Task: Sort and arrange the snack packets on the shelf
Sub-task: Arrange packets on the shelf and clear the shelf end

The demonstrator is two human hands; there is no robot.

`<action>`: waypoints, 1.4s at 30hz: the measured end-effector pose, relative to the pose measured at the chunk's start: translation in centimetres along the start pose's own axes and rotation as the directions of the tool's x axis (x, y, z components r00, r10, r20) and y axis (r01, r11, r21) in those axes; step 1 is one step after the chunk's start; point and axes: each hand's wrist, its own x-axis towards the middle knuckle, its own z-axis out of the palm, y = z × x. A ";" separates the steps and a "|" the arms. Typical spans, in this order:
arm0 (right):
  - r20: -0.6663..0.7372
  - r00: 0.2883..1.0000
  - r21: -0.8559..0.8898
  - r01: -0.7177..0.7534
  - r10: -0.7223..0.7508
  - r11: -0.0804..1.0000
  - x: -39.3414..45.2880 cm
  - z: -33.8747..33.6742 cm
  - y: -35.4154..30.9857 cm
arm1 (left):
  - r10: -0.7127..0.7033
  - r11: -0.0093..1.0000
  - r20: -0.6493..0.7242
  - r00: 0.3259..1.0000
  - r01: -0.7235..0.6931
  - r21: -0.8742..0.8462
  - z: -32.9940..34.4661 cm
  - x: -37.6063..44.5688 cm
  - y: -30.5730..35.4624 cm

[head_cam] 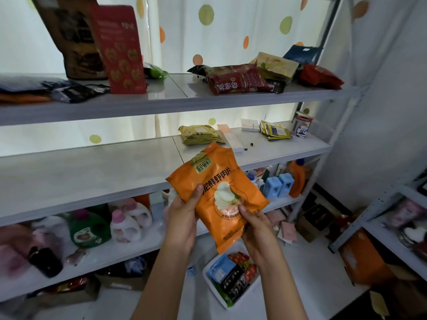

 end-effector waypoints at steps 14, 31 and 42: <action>-0.184 0.982 0.014 -0.038 0.040 0.999 -2.6 -3.9 -2.3 | -0.037 0.994 0.191 0.981 0.016 0.111 1.7 -1.3 -2.3; -0.354 0.935 -0.076 -0.048 0.018 0.996 -0.7 -5.2 0.5 | -0.066 0.983 0.144 0.987 0.039 0.180 -1.6 0.2 -4.8; -0.712 0.703 0.012 0.030 -0.013 0.999 4.6 -6.4 4.7 | -0.487 0.807 0.022 0.873 0.441 0.393 -4.2 6.4 -8.8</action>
